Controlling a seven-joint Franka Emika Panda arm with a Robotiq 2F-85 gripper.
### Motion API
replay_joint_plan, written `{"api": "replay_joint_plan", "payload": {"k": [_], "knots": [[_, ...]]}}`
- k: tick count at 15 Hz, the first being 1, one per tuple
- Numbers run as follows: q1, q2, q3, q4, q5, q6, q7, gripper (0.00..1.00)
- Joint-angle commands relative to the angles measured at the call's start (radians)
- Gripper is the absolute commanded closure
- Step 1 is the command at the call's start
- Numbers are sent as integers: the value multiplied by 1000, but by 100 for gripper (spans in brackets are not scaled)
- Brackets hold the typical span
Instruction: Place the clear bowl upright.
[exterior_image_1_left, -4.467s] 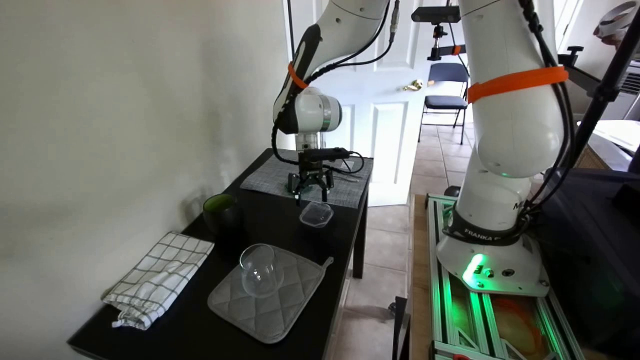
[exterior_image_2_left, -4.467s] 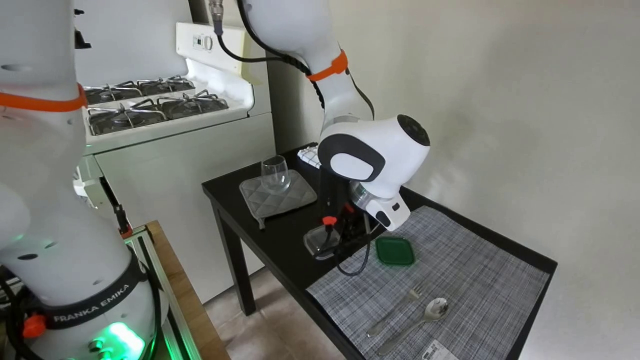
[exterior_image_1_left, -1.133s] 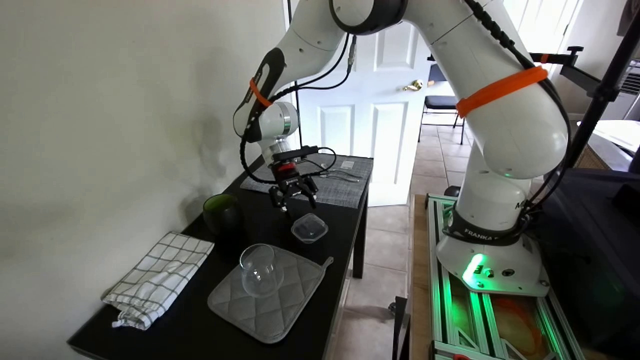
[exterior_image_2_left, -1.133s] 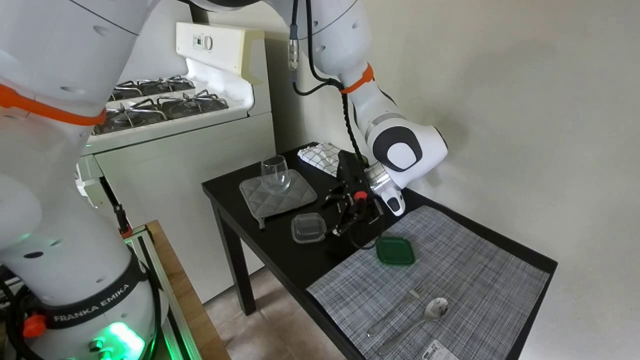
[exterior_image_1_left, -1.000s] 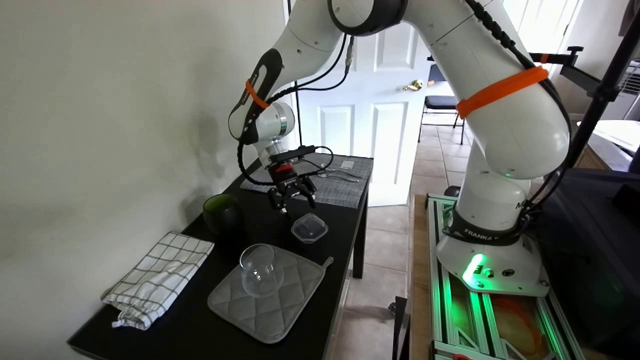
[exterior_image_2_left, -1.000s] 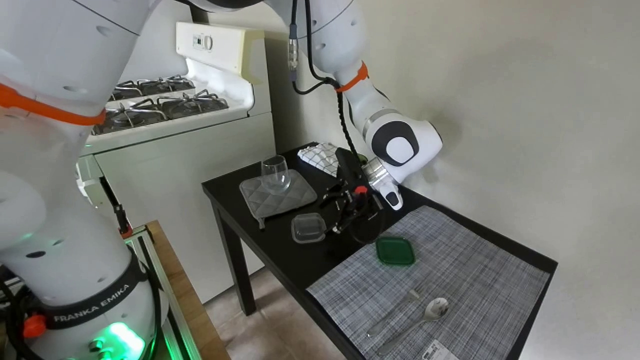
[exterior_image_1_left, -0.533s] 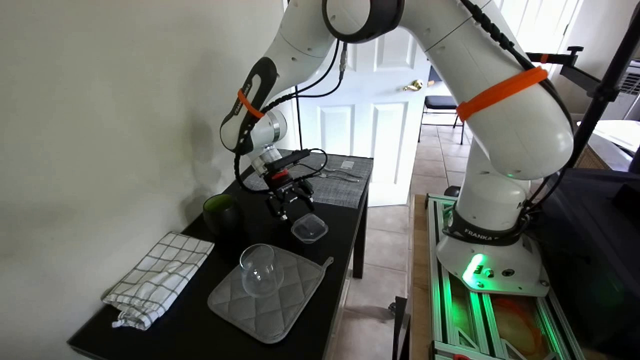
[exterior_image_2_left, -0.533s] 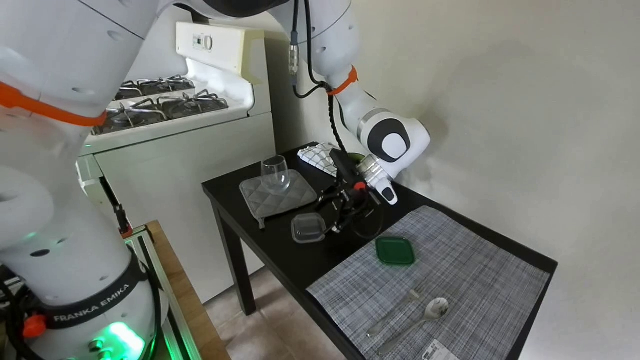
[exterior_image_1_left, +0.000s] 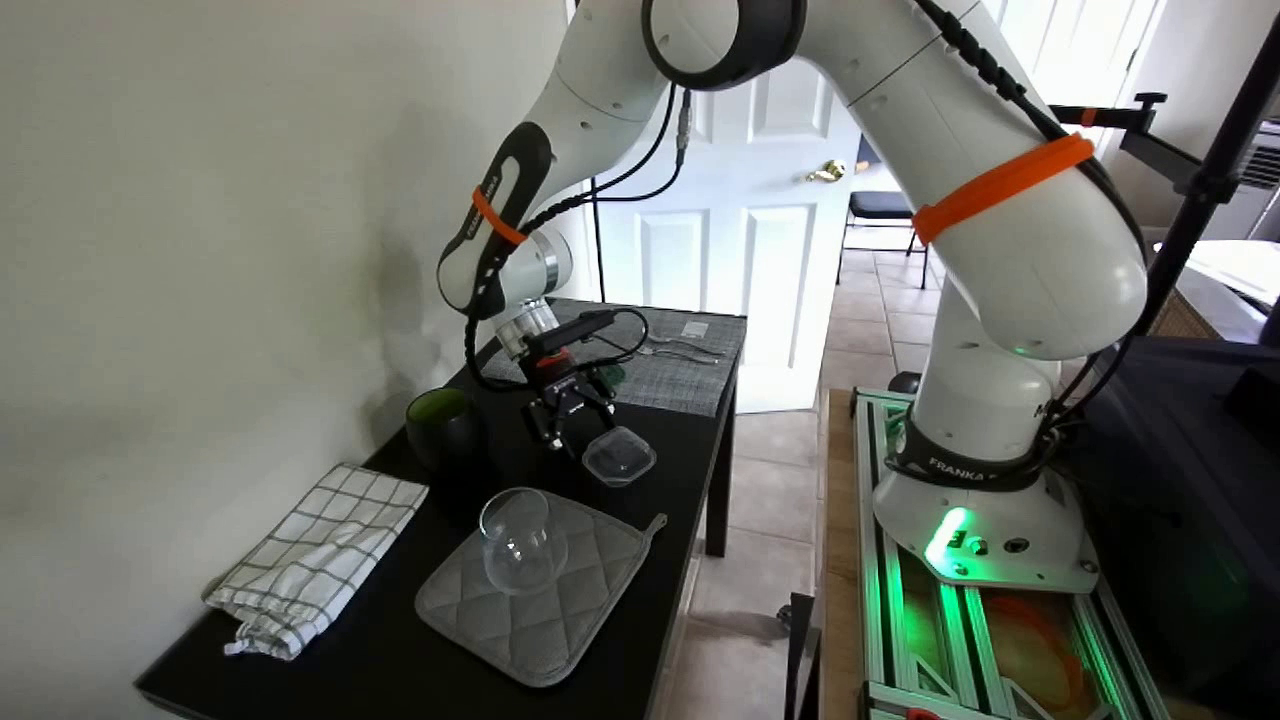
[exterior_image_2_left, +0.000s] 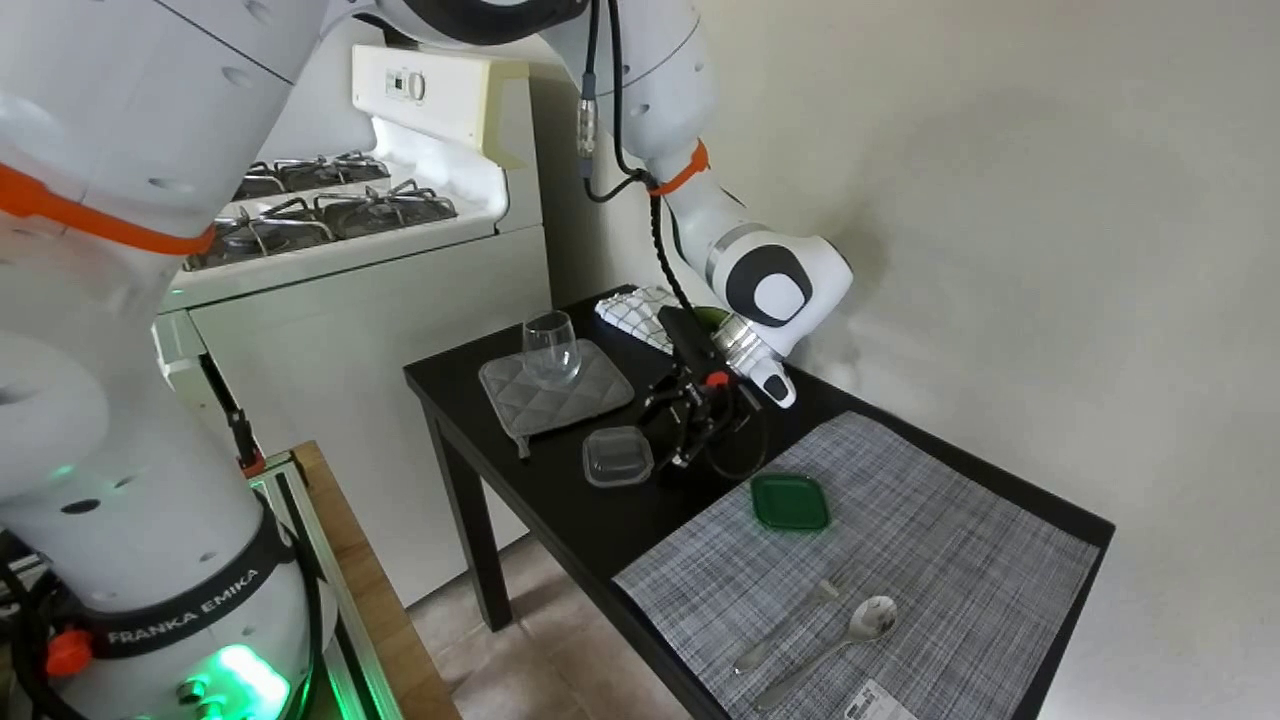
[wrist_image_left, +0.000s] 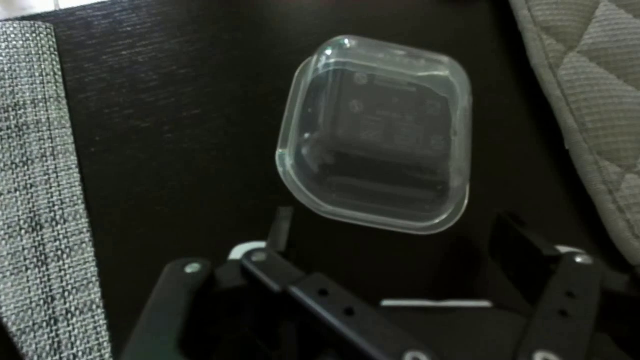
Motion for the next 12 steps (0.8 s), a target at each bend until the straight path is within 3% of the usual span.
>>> {"api": "replay_joint_plan", "payload": {"k": [1, 12], "knots": [[-11, 19, 8, -2, 7, -9, 5, 0], [-10, 34, 5, -5, -24, -75, -16, 0]]}}
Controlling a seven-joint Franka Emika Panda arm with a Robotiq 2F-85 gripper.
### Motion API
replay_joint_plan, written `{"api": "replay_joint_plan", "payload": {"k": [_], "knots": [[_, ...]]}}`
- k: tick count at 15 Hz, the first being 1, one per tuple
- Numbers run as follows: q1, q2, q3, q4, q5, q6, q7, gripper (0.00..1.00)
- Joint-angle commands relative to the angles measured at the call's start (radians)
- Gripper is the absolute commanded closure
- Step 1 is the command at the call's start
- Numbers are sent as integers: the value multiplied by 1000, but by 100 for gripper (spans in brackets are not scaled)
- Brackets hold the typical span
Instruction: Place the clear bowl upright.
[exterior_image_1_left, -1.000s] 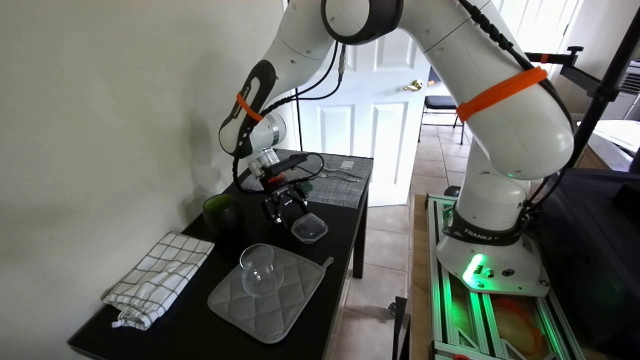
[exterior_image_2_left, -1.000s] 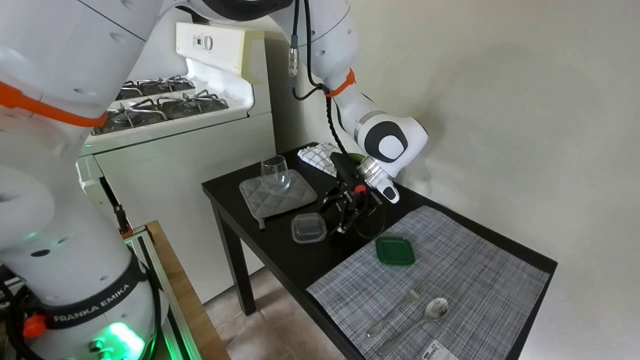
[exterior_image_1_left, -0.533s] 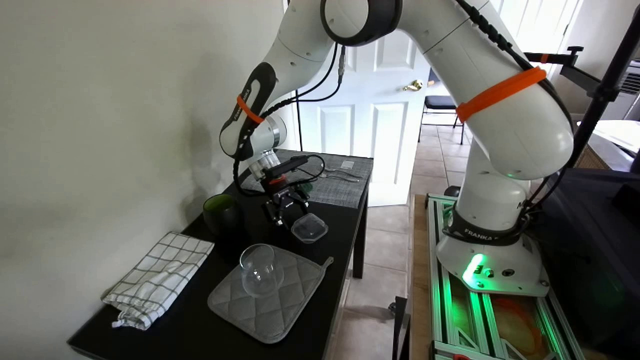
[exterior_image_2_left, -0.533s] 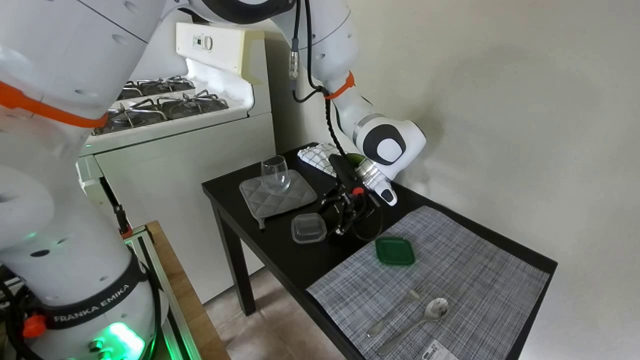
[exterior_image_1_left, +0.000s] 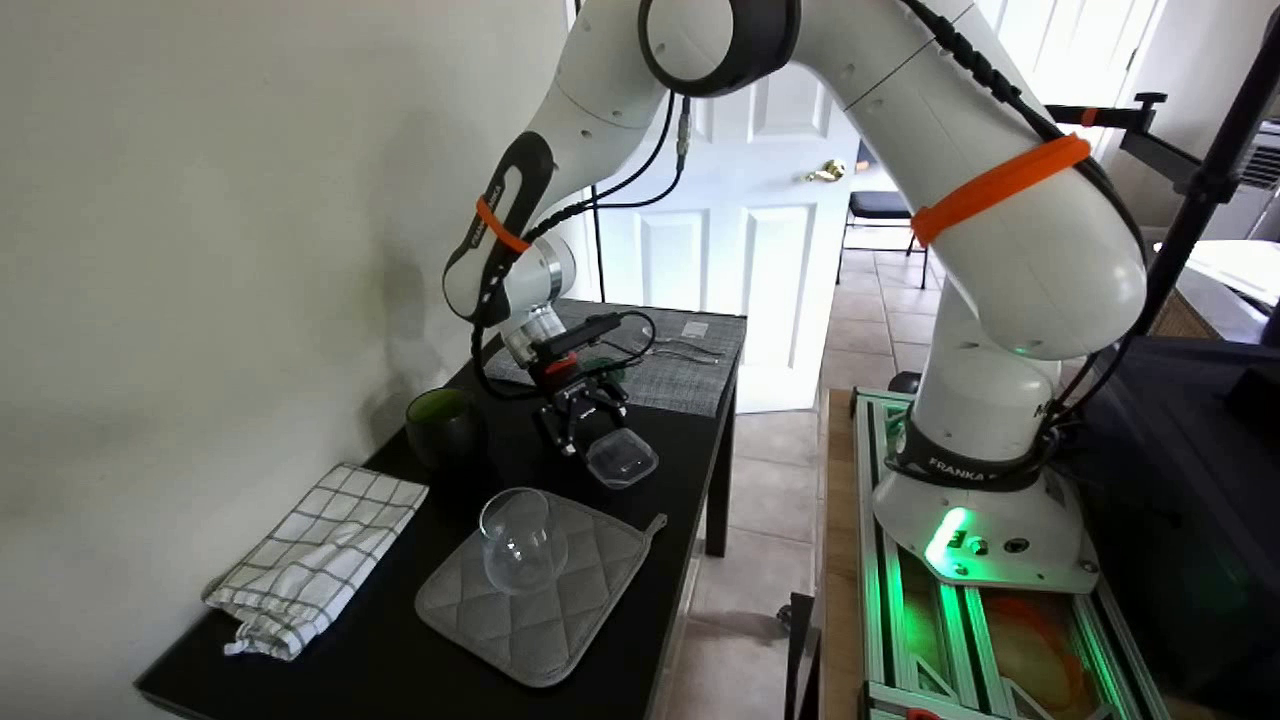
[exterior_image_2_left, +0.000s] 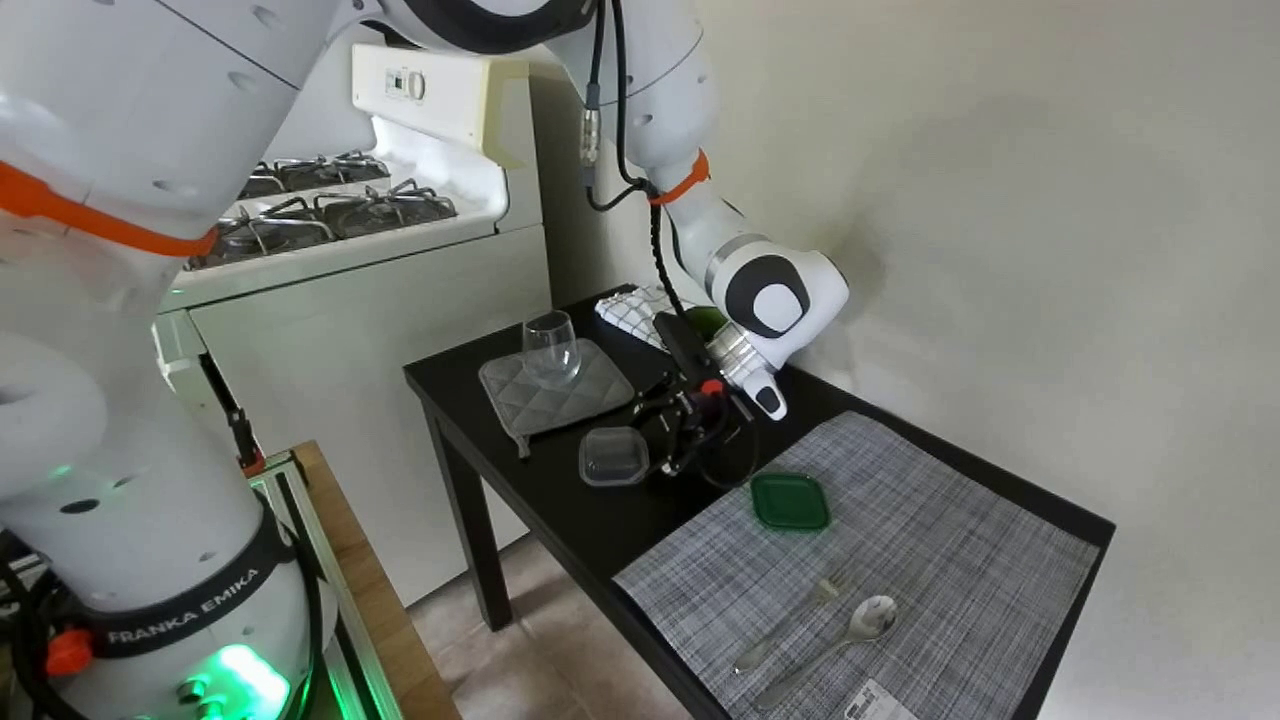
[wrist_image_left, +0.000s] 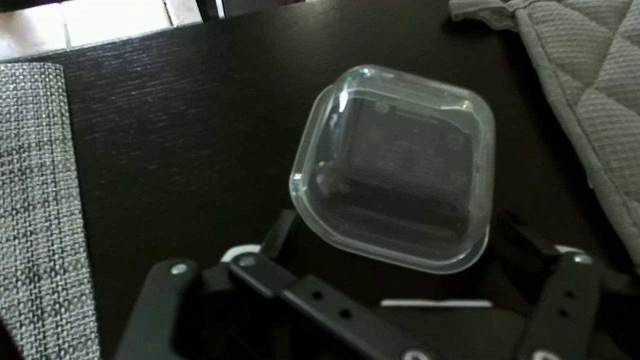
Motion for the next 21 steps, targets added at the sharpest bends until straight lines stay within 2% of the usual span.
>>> {"api": "replay_joint_plan", "payload": {"k": [1, 12, 21], "knots": [[-6, 18, 5, -2, -18, -28, -15, 0], [-1, 15, -7, -17, -74, -69, -14, 0], [-35, -33, -18, -75, 41, -71, 73, 0]]}}
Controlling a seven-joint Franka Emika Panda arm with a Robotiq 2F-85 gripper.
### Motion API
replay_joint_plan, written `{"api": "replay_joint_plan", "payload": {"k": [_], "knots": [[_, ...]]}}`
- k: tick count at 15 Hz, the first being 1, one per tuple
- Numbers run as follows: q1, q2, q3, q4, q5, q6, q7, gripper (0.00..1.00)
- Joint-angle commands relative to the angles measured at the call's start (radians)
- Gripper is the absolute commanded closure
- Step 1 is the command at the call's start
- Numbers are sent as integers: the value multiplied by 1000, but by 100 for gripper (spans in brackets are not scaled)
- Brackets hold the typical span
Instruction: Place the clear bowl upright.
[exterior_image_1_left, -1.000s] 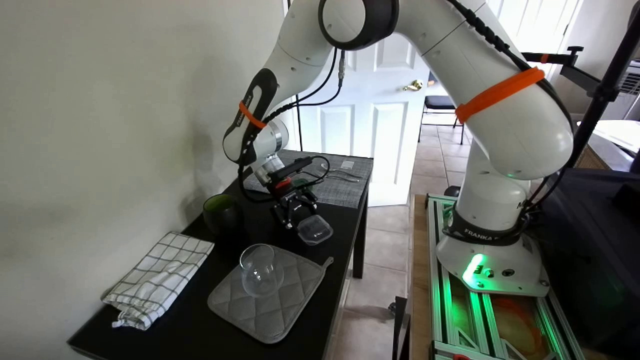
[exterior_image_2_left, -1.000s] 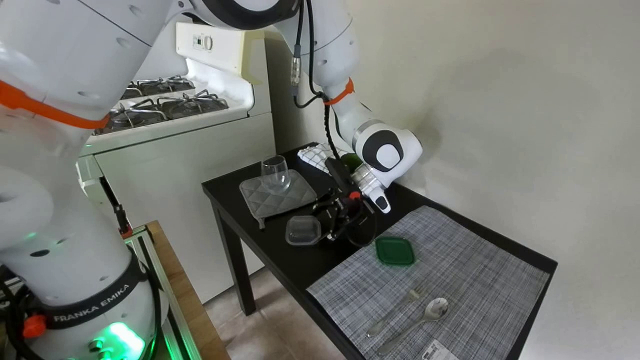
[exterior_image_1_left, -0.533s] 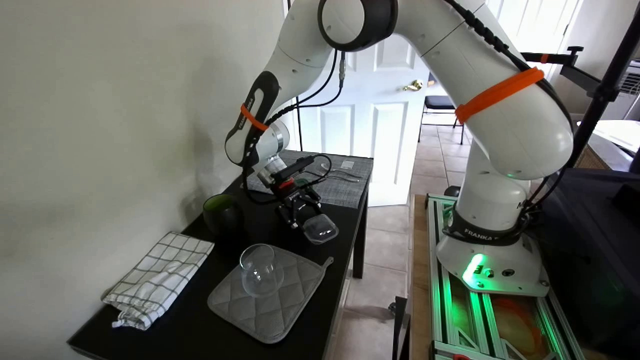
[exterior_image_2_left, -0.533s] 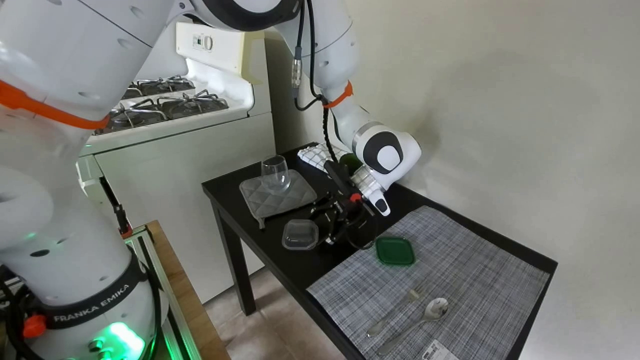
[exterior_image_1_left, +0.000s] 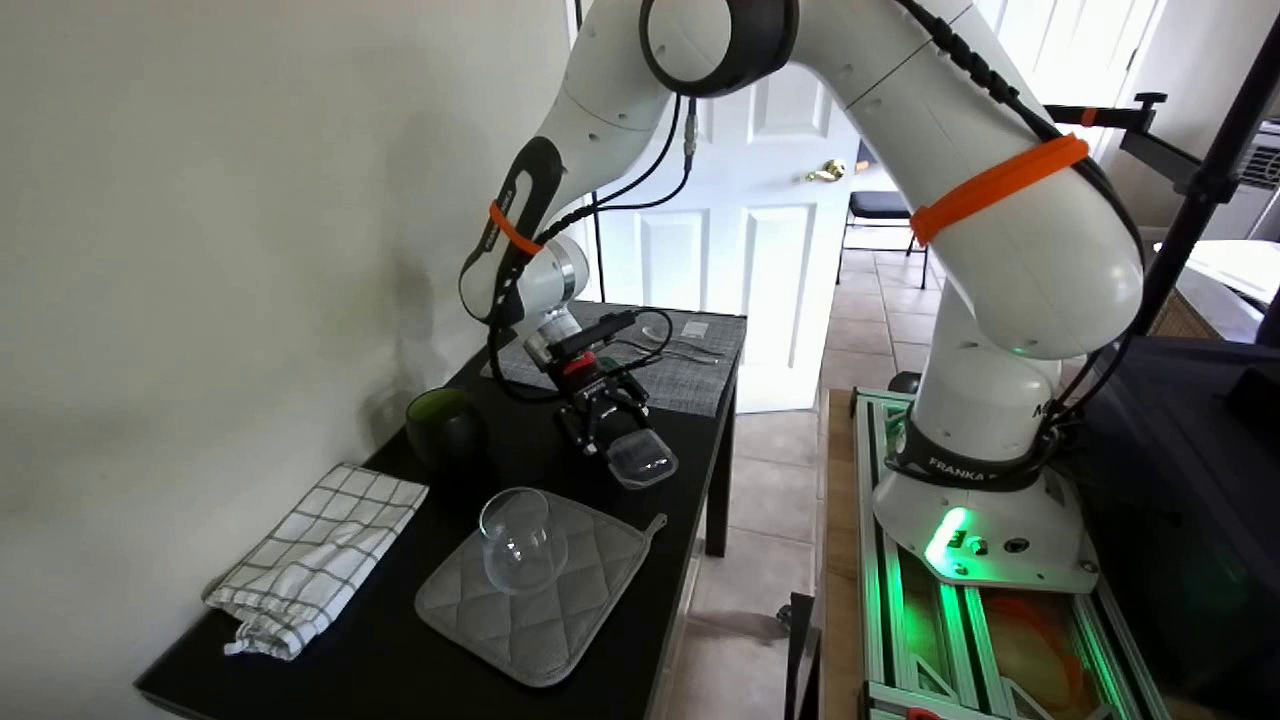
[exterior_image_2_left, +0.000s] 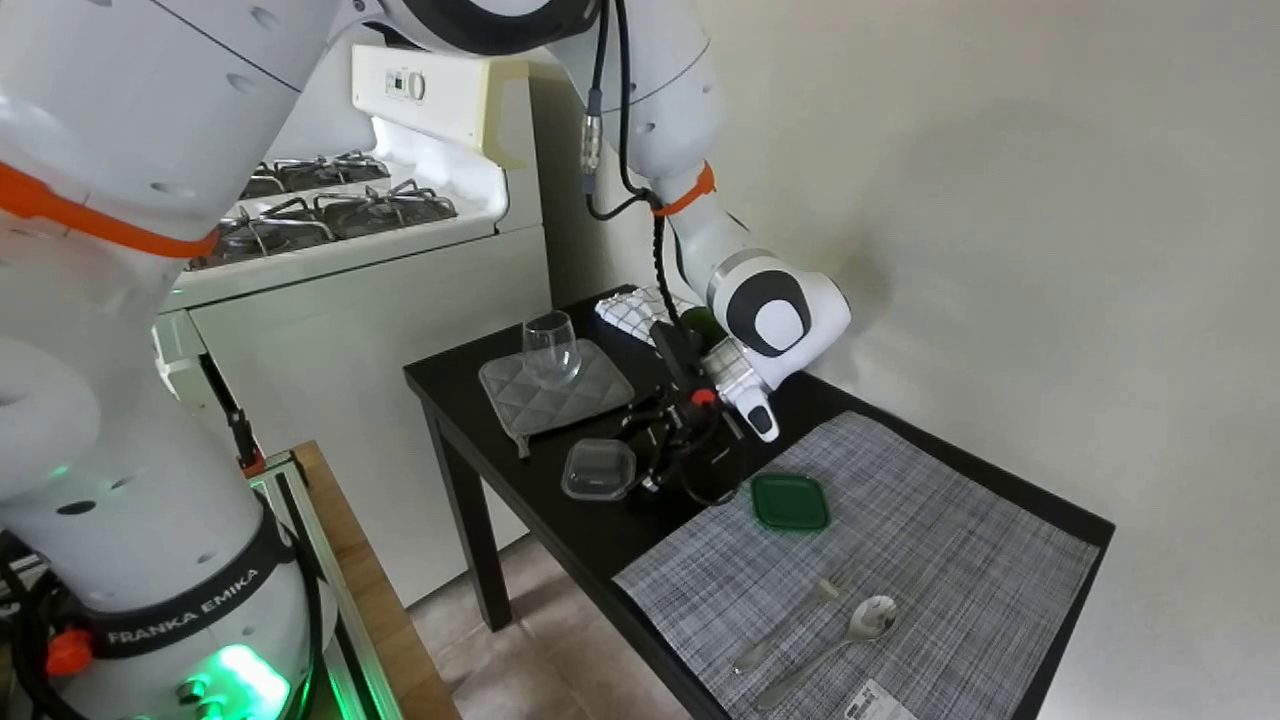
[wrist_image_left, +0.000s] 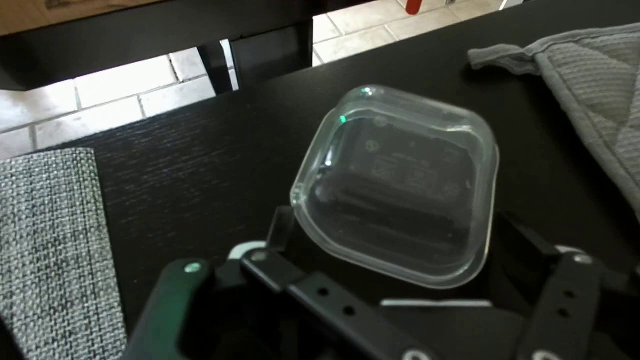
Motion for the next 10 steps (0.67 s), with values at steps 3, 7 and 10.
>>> {"api": "replay_joint_plan", "payload": {"k": [3, 7, 10], "knots": [[-19, -40, -10, -53, 62, -9, 40, 0], [-21, -38, -11, -56, 78, -15, 48, 13], [-20, -35, -12, -57, 89, -16, 53, 2]]}}
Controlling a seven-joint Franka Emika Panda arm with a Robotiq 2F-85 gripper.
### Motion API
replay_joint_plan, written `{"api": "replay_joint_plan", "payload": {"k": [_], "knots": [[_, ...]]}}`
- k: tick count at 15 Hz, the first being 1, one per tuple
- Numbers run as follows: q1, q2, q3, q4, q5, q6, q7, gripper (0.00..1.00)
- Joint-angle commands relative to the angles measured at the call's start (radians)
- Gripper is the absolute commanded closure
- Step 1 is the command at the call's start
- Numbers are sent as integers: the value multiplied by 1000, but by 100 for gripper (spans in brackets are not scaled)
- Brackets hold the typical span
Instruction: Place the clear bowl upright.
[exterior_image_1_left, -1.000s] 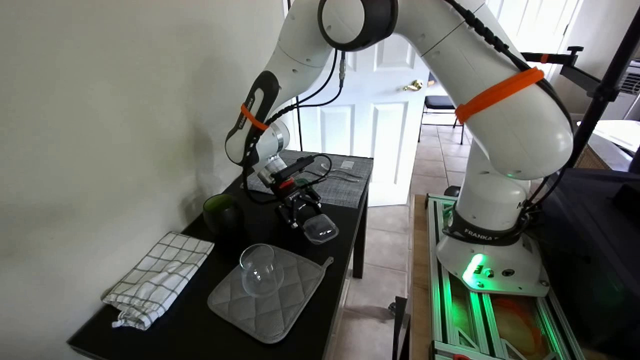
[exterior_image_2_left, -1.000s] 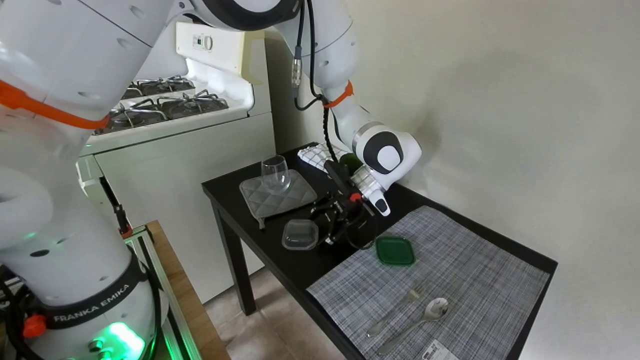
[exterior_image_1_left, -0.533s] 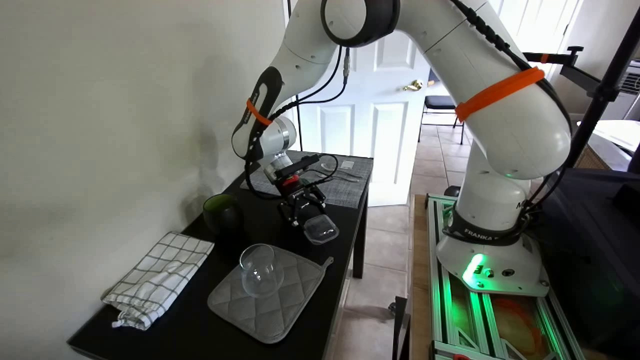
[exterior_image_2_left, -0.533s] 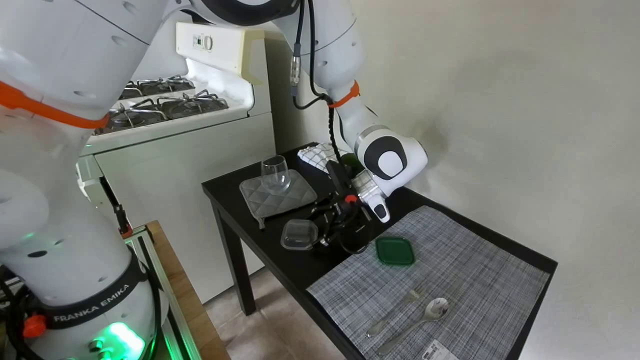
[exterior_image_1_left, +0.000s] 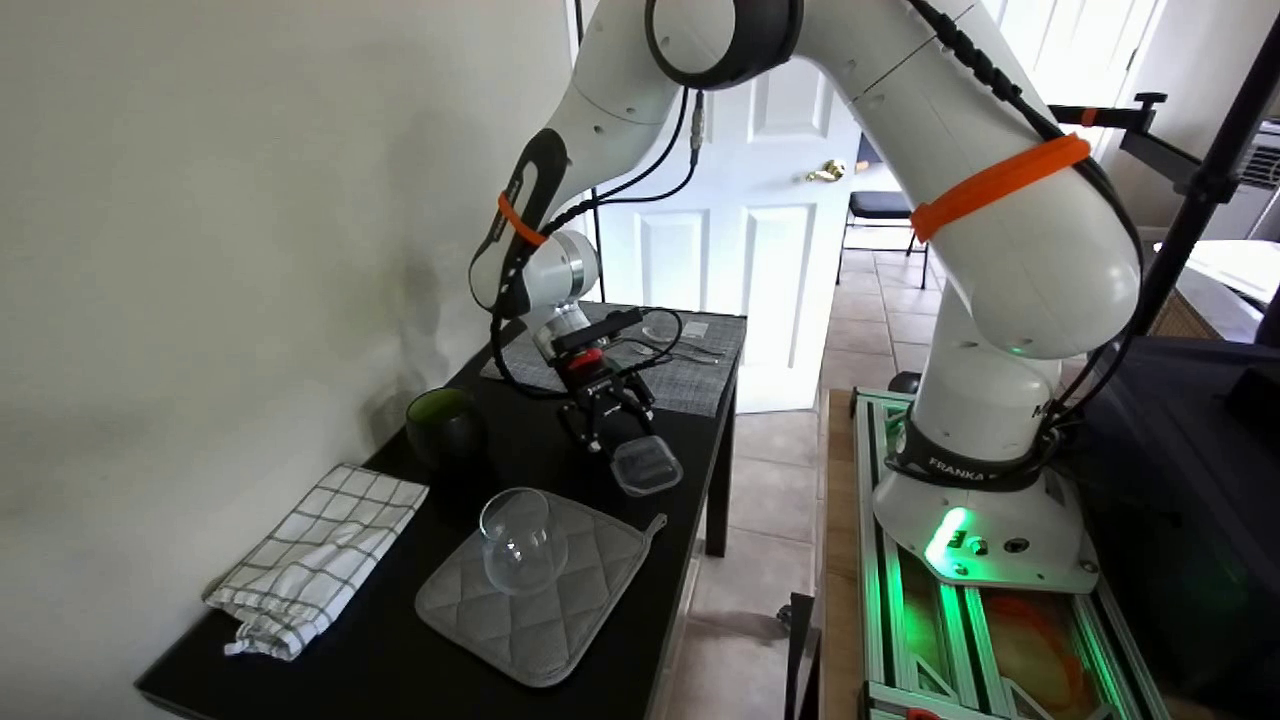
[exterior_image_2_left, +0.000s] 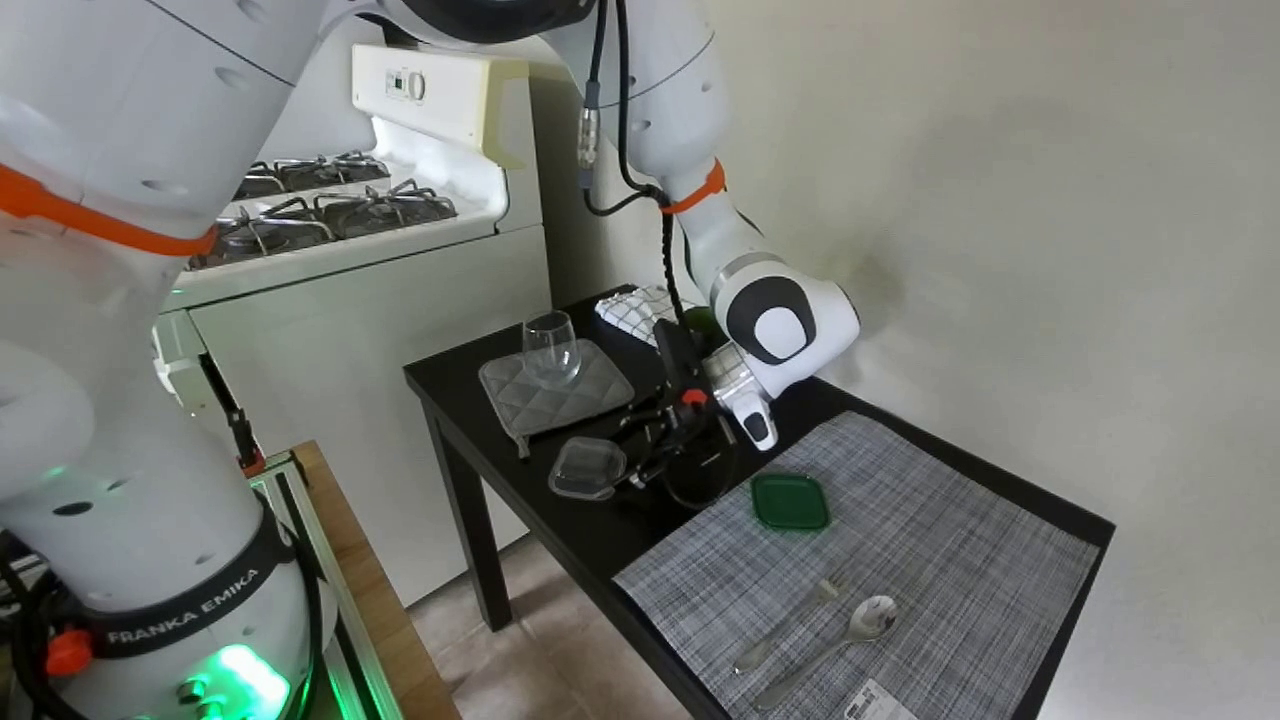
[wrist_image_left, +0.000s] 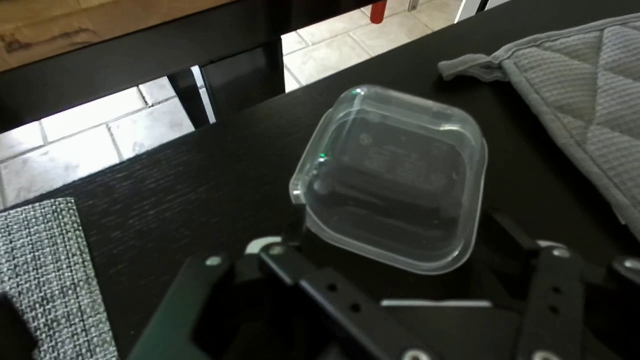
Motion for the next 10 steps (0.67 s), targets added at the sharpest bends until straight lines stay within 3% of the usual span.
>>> {"api": "replay_joint_plan", "payload": {"k": [1, 10], "knots": [[-2, -16, -1, -27, 23, -13, 14, 2], [19, -140, -7, -134, 45, 21, 62, 0]]}}
